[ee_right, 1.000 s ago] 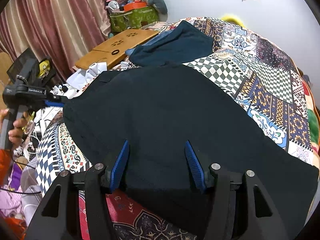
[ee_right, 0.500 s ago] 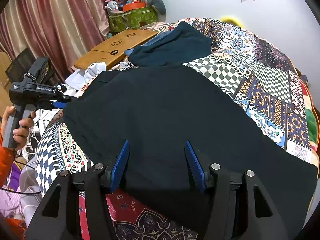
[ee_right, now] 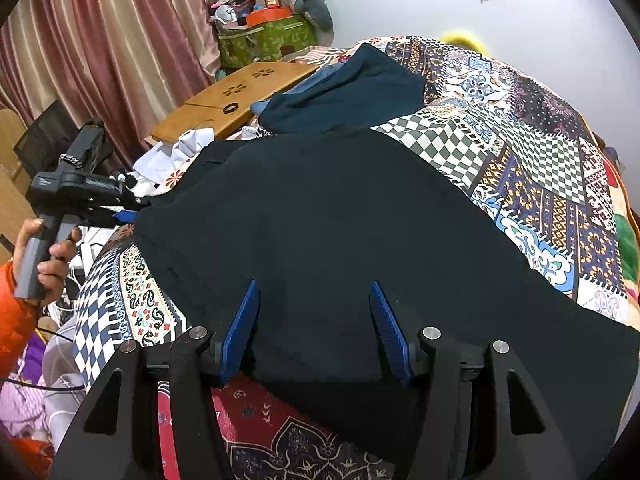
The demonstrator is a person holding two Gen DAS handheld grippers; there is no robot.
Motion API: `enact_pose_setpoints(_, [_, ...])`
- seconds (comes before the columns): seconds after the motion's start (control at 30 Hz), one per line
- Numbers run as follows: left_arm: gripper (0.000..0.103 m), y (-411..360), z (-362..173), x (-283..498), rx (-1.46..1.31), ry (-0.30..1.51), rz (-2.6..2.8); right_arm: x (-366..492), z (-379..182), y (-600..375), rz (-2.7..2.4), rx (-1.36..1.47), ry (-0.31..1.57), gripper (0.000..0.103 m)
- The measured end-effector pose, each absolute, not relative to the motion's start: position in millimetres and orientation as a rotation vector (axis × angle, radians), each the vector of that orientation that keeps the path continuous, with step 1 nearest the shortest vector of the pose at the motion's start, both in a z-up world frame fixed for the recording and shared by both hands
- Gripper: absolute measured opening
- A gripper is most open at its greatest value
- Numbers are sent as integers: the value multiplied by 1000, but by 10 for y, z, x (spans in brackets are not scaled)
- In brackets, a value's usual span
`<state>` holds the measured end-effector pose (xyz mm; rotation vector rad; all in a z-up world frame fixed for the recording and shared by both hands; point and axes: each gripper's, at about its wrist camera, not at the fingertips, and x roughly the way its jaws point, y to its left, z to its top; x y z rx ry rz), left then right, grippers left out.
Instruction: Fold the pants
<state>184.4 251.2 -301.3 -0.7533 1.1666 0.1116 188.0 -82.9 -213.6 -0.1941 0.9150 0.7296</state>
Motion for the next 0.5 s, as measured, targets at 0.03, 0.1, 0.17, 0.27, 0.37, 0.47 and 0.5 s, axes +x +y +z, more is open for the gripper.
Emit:
enact_pose_setpoints(0.03, [20, 2481, -2962, 1847, -718, 1151, 119, 1879, -2131, -833, 729, -192, 918, 54])
enact_pose_setpoints(0.1, [16, 2436, -2826, 1837, -638, 1110, 141, 1880, -2102, -832, 729, -196, 921, 54])
enact_pose_setpoints(0.17, [16, 2404, -2631, 1797, -556, 1051, 169, 1876, -2063, -810, 727, -214, 912, 54])
enact_pose_setpoints(0.27, [15, 2394, -2301, 1697, -469, 950, 185, 1883, -2012, -779, 722, -226, 899, 54])
enact_pose_setpoints(0.37, [15, 2344, -2159, 1624, -381, 911, 200, 1922, -1987, -741, 715, -208, 903, 54])
enact_pose_setpoints(0.47, [16, 2364, -2294, 1627, -366, 950, 201, 1972, -1975, -640, 719, -183, 911, 54])
enact_pose_setpoints(0.5, [16, 2385, -2383, 1615, -384, 974, 196, 1979, -1971, -615, 720, -177, 910, 54])
